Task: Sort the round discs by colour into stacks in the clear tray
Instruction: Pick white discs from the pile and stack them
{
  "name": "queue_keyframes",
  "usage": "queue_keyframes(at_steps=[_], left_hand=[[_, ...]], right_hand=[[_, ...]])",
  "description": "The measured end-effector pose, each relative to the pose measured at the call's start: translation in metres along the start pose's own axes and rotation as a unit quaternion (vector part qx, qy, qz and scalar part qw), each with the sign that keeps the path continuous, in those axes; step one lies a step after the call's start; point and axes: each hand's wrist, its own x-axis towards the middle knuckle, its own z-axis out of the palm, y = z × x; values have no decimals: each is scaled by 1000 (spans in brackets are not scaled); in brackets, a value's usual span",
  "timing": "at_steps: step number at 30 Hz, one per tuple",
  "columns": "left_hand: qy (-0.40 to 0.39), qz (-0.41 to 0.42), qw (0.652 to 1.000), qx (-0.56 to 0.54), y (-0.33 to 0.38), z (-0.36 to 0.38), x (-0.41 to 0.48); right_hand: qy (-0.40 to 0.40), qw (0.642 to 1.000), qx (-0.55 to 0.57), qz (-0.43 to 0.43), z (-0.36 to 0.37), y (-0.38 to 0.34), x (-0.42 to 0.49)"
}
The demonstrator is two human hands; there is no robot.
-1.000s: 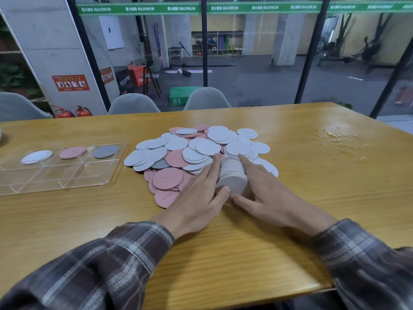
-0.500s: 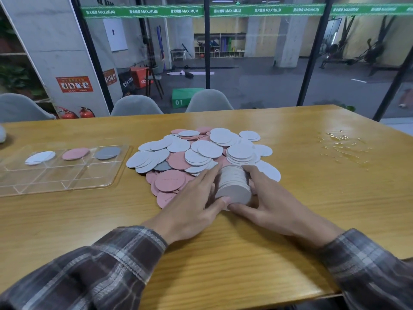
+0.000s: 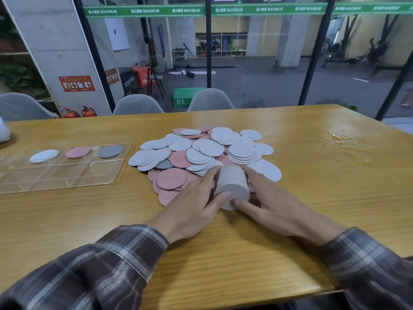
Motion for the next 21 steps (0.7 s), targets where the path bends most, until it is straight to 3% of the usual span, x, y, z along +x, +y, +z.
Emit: queue_keyframes(at_steps=[11, 21], left_hand=[[47, -38, 985, -160, -7, -26, 4], [101, -58, 974, -196, -43, -108, -33]], right_hand=[[33, 999, 43, -3, -15, -4, 4], [5, 996, 81, -46, 10, -59, 79]])
